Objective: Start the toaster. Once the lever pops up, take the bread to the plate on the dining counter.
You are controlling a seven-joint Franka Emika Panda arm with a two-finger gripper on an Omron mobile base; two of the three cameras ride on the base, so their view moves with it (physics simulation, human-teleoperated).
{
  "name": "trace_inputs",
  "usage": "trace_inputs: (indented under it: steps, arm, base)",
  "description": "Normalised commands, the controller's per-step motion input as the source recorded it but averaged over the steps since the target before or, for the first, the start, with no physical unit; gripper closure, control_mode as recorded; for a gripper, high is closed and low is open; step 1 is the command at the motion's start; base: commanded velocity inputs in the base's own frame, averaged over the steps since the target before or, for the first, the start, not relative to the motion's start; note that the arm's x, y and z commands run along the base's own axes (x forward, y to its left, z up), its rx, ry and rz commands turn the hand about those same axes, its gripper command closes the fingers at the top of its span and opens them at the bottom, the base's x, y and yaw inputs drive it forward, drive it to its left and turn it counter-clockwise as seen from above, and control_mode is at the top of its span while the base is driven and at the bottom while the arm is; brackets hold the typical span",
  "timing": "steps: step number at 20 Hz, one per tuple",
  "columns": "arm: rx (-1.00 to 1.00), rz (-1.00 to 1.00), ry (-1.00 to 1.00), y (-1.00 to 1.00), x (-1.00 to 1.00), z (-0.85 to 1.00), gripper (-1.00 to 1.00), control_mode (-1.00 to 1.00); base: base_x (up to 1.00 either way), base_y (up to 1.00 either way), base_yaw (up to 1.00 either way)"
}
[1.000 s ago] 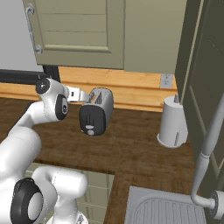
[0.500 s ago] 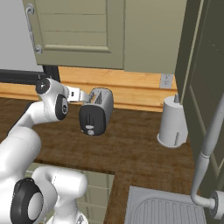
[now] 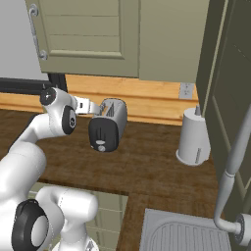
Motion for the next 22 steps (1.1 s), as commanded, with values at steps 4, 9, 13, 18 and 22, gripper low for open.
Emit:
trace_inputs:
  steps: [4, 9, 13, 18, 22]
  arm:
    - [0.0, 0.0, 0.0, 0.0, 0.0, 0.0, -1.0, -1.0]
    - [0.0, 0.0, 0.0, 0.0, 0.0, 0.0, -1.0, -1.0]
    - [0.0, 0.0, 0.0, 0.0, 0.0, 0.0, -1.0, -1.0]
    - [0.0, 0.0, 0.0, 0.0, 0.0, 0.0, -1.0, -1.0]
    - [0.0, 0.0, 0.0, 0.0, 0.0, 0.0, -1.0, -1.0]
  base:
    - [0.0, 0.0, 0.0]
    - [0.0, 0.0, 0.0]
    - [0.0, 0.0, 0.0]
    - [0.0, 0.0, 0.0]
    - [0.0, 0.0, 0.0]
